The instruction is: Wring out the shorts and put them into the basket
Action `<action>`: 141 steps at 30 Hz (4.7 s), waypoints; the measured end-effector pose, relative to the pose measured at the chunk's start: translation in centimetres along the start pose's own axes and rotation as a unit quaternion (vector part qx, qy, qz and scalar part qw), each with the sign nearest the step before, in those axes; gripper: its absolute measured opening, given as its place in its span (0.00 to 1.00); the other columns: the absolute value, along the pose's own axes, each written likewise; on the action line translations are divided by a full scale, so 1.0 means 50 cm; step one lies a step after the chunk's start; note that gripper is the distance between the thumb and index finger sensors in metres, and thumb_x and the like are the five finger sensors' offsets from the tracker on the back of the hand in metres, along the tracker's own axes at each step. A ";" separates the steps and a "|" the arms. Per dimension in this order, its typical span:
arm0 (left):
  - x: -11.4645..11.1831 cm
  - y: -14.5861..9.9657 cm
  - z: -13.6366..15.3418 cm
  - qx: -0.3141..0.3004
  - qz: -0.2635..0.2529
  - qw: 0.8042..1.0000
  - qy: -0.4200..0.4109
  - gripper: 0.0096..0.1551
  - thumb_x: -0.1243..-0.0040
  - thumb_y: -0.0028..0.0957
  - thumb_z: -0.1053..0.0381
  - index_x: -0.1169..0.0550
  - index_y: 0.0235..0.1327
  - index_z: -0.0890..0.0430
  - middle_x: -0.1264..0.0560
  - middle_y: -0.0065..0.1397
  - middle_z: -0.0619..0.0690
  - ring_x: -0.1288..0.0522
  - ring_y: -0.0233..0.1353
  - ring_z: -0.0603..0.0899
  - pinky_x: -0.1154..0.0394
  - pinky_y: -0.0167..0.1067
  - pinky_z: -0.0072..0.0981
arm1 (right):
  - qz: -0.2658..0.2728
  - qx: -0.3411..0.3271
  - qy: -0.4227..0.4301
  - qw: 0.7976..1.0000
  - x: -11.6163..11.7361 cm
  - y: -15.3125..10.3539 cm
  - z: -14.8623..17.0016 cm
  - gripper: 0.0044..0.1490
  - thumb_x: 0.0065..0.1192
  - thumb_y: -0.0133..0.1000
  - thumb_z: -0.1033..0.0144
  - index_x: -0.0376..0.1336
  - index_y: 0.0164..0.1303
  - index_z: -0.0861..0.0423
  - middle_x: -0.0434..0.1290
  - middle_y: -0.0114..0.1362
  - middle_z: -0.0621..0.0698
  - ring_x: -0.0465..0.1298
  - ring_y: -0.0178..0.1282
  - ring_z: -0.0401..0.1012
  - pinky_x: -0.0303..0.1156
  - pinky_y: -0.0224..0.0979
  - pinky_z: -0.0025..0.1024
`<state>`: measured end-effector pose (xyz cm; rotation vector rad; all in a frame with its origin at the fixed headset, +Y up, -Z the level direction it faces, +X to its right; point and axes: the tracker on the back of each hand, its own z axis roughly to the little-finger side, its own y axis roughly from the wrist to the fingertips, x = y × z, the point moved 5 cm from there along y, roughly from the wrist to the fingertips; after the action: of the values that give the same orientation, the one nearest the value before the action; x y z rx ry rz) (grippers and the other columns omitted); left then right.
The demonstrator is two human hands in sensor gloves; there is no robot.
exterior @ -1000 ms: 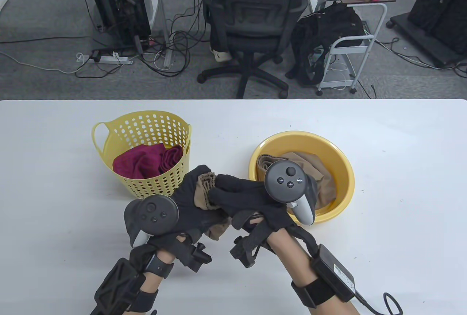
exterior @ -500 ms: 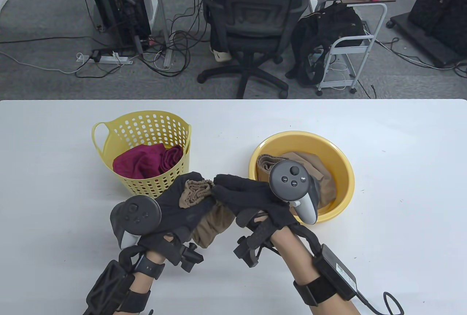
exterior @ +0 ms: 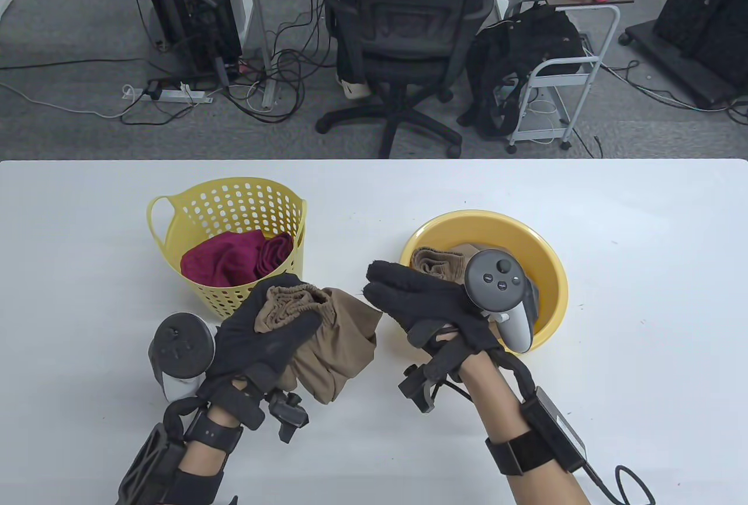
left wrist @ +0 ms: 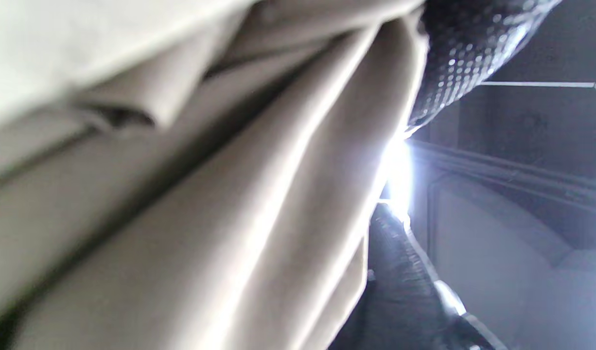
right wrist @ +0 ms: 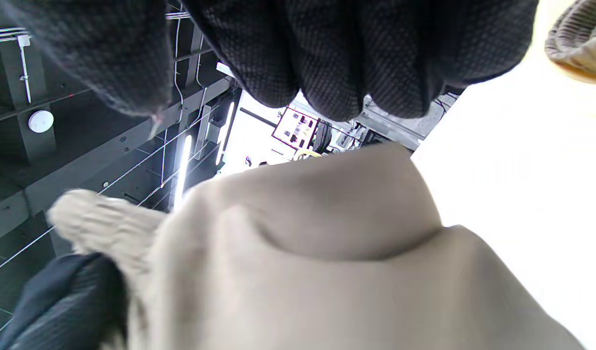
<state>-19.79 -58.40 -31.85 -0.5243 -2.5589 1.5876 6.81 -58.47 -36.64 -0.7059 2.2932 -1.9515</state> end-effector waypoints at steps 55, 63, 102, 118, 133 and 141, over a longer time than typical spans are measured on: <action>-0.055 0.007 0.054 0.005 0.039 0.983 -0.179 0.36 0.30 0.59 0.37 0.33 0.72 0.51 0.28 0.77 0.59 0.24 0.74 0.70 0.34 0.69 0.71 | -0.284 0.008 0.195 0.939 0.226 -0.004 0.107 0.62 0.87 0.43 0.41 0.58 0.72 0.66 0.74 0.60 0.55 0.81 0.43 0.43 0.78 0.43 0.27; -0.056 0.004 0.060 0.016 0.028 0.991 -0.130 0.36 0.32 0.61 0.36 0.35 0.73 0.49 0.33 0.78 0.59 0.29 0.76 0.72 0.39 0.68 0.76 | -0.236 -0.013 0.128 0.963 0.203 -0.002 0.091 0.55 0.88 0.41 0.43 0.61 0.66 0.62 0.76 0.54 0.49 0.80 0.38 0.40 0.78 0.40 0.27; -0.062 -0.017 0.106 0.121 0.009 0.987 0.102 0.31 0.36 0.64 0.34 0.25 0.59 0.61 0.17 0.54 0.63 0.11 0.43 0.59 0.19 0.48 0.61 | -0.005 -0.186 -0.475 0.860 0.203 -0.052 -0.043 0.47 0.92 0.36 0.50 0.67 0.56 0.59 0.78 0.46 0.45 0.79 0.32 0.38 0.78 0.36 0.30; -0.057 -0.021 0.126 0.182 0.016 0.980 0.082 0.30 0.36 0.64 0.36 0.21 0.51 0.64 0.14 0.44 0.63 0.10 0.32 0.55 0.17 0.39 0.56 | 0.060 -0.305 -0.608 0.730 0.255 -0.094 -0.083 0.43 0.89 0.39 0.50 0.67 0.55 0.60 0.78 0.45 0.46 0.79 0.32 0.37 0.78 0.37 0.30; -0.057 -0.023 0.138 0.203 0.026 0.976 0.068 0.32 0.38 0.64 0.34 0.20 0.48 0.65 0.13 0.39 0.62 0.10 0.28 0.53 0.16 0.37 0.53 | 0.071 -0.328 -0.639 0.692 0.265 -0.105 -0.095 0.42 0.88 0.41 0.49 0.67 0.55 0.60 0.78 0.45 0.45 0.79 0.33 0.36 0.78 0.37 0.30; -0.059 -0.022 0.138 0.202 0.027 0.976 0.071 0.32 0.38 0.64 0.34 0.20 0.48 0.65 0.13 0.39 0.62 0.10 0.29 0.53 0.16 0.37 0.53 | 0.071 -0.326 -0.641 0.692 0.262 -0.105 -0.095 0.43 0.88 0.41 0.49 0.67 0.56 0.60 0.78 0.46 0.45 0.79 0.33 0.36 0.78 0.37 0.30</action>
<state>-19.00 -65.73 -33.73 -0.6385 -2.0560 1.9404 -4.86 -59.44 -27.41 -1.2721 1.7677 -0.1159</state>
